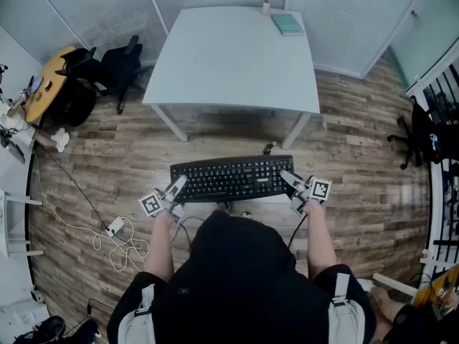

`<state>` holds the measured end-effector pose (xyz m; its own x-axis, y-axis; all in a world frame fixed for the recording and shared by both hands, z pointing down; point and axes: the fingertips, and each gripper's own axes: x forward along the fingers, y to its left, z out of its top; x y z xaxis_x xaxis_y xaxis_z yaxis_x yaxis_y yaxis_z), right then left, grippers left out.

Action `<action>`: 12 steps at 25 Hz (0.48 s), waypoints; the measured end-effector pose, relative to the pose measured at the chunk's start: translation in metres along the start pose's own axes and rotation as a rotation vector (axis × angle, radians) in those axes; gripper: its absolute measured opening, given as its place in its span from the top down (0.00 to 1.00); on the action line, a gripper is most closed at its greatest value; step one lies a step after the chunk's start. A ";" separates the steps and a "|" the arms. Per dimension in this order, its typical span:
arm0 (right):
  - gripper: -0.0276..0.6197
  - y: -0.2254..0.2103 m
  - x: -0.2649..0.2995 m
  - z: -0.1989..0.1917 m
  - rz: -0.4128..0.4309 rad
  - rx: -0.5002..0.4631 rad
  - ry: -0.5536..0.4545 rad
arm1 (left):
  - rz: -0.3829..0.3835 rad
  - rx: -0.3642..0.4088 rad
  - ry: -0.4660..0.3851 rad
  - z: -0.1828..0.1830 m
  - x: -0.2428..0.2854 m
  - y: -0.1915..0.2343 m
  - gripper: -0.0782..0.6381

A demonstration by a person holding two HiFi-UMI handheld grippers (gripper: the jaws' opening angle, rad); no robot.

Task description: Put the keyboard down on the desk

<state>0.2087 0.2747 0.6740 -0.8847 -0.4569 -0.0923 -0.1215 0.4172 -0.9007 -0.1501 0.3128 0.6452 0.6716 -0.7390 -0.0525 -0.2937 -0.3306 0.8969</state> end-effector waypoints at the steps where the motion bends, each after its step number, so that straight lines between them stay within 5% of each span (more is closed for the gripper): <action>1: 0.78 0.001 0.000 0.000 0.000 -0.001 -0.001 | -0.003 0.001 -0.001 0.000 0.000 -0.002 0.74; 12: 0.77 0.008 -0.009 -0.016 0.001 -0.003 -0.029 | 0.002 0.001 0.016 -0.007 -0.010 -0.010 0.74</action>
<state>0.2087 0.2950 0.6746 -0.8716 -0.4787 -0.1057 -0.1218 0.4204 -0.8991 -0.1494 0.3277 0.6402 0.6821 -0.7299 -0.0440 -0.2957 -0.3303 0.8964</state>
